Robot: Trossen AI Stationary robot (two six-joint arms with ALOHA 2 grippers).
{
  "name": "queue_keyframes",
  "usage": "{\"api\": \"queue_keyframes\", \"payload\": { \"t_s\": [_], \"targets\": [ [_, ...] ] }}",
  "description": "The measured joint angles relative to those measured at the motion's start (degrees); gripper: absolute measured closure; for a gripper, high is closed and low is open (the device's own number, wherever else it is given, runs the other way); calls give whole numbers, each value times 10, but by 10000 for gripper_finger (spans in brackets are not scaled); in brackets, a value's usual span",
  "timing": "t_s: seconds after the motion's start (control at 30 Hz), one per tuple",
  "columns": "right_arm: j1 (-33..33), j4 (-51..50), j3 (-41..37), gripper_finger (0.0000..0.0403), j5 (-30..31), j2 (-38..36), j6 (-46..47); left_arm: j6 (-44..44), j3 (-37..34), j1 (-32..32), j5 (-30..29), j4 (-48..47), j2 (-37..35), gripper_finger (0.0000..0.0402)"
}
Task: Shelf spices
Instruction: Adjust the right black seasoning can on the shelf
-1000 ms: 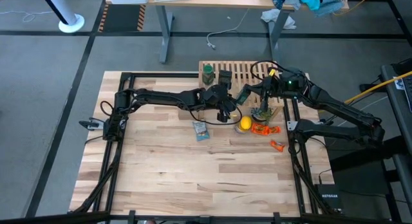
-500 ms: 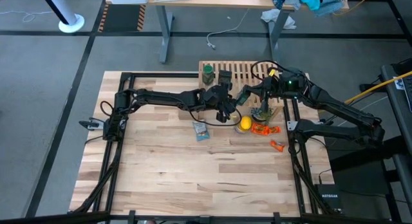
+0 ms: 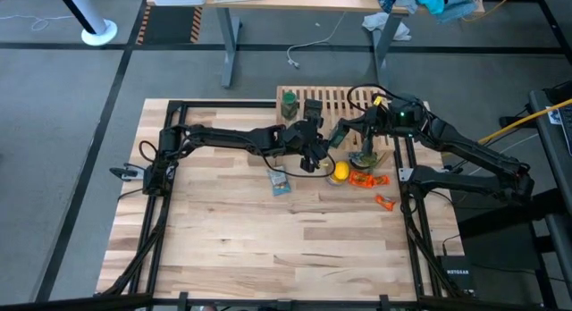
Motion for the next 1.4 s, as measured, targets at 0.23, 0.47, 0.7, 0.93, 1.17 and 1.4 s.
{"api": "queue_keyframes", "payload": {
  "t_s": [0.23, 0.47, 0.7, 0.93, 1.17, 1.4],
  "targets": [
    [-1, -3, 0, 401, 24, 13, 0, 0, 0, -3, 9, 9, -1, 401],
    [-2, -20, -3, 401, 60, 45, 0, 6, 0, -4, 13, 19, -2, 401],
    [-2, -7, -3, 401, 59, 50, -1, 9, 0, -3, 6, 19, -2, 401],
    [-1, -2, -2, 401, 55, 42, -2, 10, 0, -1, 2, 18, -2, 401],
    [0, 3, -2, 401, 54, 20, -2, 7, 0, 0, 0, 22, -2, 401],
    [0, 11, 0, 401, 54, 13, -1, -24, 0, 11, 1, 22, -1, 401]
  ]
}}
